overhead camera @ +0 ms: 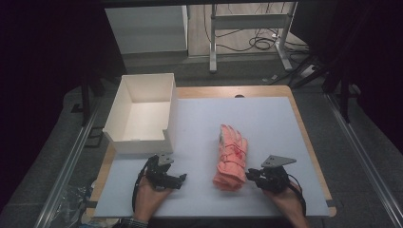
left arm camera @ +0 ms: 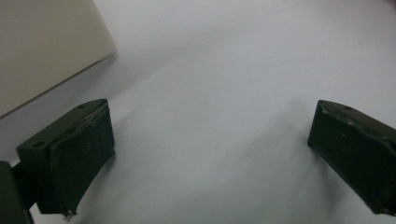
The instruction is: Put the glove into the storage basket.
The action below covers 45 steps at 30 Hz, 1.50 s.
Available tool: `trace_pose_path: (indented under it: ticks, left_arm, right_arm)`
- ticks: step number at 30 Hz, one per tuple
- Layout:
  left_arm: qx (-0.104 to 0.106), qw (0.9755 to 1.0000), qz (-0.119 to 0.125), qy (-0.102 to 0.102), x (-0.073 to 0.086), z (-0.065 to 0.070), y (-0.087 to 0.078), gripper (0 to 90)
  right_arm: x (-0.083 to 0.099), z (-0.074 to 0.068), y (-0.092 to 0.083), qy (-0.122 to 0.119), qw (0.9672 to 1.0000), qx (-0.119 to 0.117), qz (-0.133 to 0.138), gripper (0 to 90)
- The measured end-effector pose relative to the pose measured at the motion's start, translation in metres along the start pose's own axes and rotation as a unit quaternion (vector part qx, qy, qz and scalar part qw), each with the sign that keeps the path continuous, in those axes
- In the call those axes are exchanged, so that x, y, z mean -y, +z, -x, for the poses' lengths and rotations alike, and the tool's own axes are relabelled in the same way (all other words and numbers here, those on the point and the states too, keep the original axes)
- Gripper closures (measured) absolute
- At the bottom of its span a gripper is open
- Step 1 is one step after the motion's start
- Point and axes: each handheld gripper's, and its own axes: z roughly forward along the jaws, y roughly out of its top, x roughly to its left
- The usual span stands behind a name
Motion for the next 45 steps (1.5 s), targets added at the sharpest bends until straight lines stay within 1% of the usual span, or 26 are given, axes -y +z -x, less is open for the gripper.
trace_pose_path:
  ticks: [3, 4, 5, 6, 7, 10, 13, 17, 20, 24, 32, 33, 34, 35, 37, 45]
  left_arm:
    - [0.000, 1.0000, 0.000, 0.000, 0.000, 0.000, 0.000, 0.5]
    - [0.000, 1.0000, 0.000, 0.000, 0.000, 0.000, 0.000, 0.5]
    - [0.000, 1.0000, 0.000, 0.000, 0.000, 0.000, 0.000, 0.5]
    - [0.000, 1.0000, 0.000, 0.000, 0.000, 0.000, 0.000, 0.5]
    - [0.000, 1.0000, 0.000, 0.000, 0.000, 0.000, 0.000, 0.5]
    - [0.000, 1.0000, 0.000, 0.000, 0.000, 0.000, 0.000, 0.5]
    - [0.000, 1.0000, 0.000, 0.000, 0.000, 0.000, 0.000, 0.5]
    - [0.000, 1.0000, 0.000, 0.000, 0.000, 0.000, 0.000, 0.4]
    - [0.000, 1.0000, 0.000, 0.000, 0.000, 0.000, 0.000, 0.4]
    - [0.000, 1.0000, 0.000, 0.000, 0.000, 0.000, 0.000, 0.4]
    - [0.000, 1.0000, -0.001, 0.000, 0.000, 0.000, 0.000, 0.4]
    - [0.000, 1.0000, -0.001, 0.000, 0.000, 0.000, 0.000, 0.4]
    - [0.000, 1.0000, -0.001, 0.000, 0.000, 0.000, 0.000, 0.4]
    - [0.000, 1.0000, -0.001, 0.000, 0.000, 0.000, 0.000, 0.4]
    - [0.000, 1.0000, -0.001, 0.000, 0.000, 0.000, 0.000, 0.4]
    - [0.000, 1.0000, -0.001, 0.000, 0.000, 0.000, 0.000, 0.3]
  right_arm:
    - [0.002, -0.005, 0.002, -0.007, 1.0000, -0.004, -0.001, 74.9]
    - [0.003, -0.009, 0.006, -0.017, 0.9998, -0.007, -0.005, 74.8]
    - [0.003, -0.011, 0.007, -0.020, 0.9998, -0.007, -0.006, 74.8]
    - [0.003, -0.011, 0.007, -0.020, 0.9998, -0.007, -0.006, 74.8]
    - [0.003, -0.015, 0.011, -0.027, 0.9996, -0.004, -0.007, 74.8]
    - [0.002, -0.017, 0.014, -0.029, 0.9995, -0.005, -0.005, 74.9]
    - [0.001, -0.021, 0.020, -0.033, 0.9994, -0.008, -0.008, 74.8]
    - [-0.001, -0.025, 0.025, -0.033, 0.9993, -0.013, -0.007, 74.4]
    - [-0.006, -0.029, 0.032, -0.044, 0.9989, -0.016, -0.005, 73.3]
    - [-0.009, -0.033, 0.037, -0.050, 0.9985, -0.020, -0.002, 73.3]
    - [-0.016, -0.037, 0.048, -0.056, 0.9982, -0.022, -0.001, 73.1]
    - [-0.019, -0.038, 0.052, -0.056, 0.9982, -0.020, -0.001, 73.2]
    - [-0.020, -0.038, 0.054, -0.057, 0.9983, -0.012, -0.004, 73.3]
    - [-0.021, -0.037, 0.056, -0.056, 0.9984, -0.010, -0.003, 73.3]
    - [-0.024, -0.035, 0.059, -0.050, 0.9986, -0.015, -0.002, 73.3]
    - [-0.033, -0.035, 0.070, -0.054, 0.9985, -0.012, -0.001, 73.7]
